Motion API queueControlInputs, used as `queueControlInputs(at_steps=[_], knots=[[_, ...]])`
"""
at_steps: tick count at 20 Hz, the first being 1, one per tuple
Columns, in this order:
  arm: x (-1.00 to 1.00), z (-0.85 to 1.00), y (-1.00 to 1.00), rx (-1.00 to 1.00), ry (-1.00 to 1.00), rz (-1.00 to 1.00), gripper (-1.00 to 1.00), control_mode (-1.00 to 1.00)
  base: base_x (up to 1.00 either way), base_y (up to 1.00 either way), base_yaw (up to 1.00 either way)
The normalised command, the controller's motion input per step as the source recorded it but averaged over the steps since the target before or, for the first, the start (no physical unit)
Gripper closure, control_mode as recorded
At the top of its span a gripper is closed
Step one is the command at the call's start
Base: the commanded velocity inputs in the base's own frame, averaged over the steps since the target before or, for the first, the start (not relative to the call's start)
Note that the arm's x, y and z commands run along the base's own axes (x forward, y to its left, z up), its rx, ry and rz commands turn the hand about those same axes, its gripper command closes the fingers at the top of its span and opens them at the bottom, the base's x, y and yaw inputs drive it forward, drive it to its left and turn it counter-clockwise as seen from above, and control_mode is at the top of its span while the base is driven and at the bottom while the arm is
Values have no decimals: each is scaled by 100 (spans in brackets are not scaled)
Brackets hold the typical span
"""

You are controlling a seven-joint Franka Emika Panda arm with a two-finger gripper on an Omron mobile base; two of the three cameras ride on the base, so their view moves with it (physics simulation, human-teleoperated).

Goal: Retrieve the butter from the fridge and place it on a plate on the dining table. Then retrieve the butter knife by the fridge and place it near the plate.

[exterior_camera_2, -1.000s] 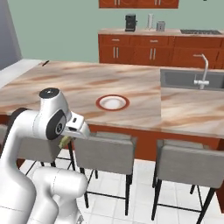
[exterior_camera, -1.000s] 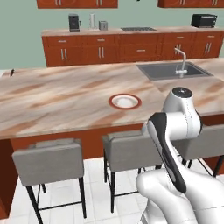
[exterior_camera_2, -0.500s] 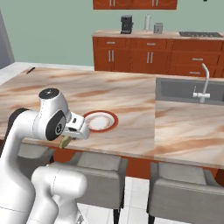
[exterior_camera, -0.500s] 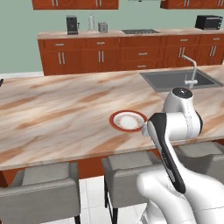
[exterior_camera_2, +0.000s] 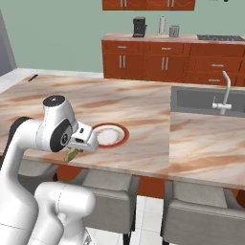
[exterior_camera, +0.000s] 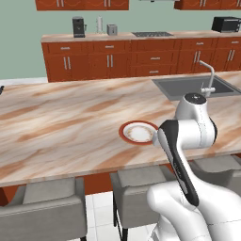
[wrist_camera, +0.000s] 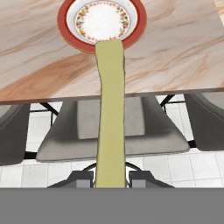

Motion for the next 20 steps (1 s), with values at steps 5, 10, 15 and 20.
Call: queueControlInputs(at_steps=[5,10,15,20], knots=[[0,0,0,0,0,0,100,100,12,0,0],[0,0,0,0,0,0,100,100,8,0,0],[59,1,-13,0,-14,11,100,-100,0,0,0],[91,4,-1,0,0,15,100,-100,0,0,0]])
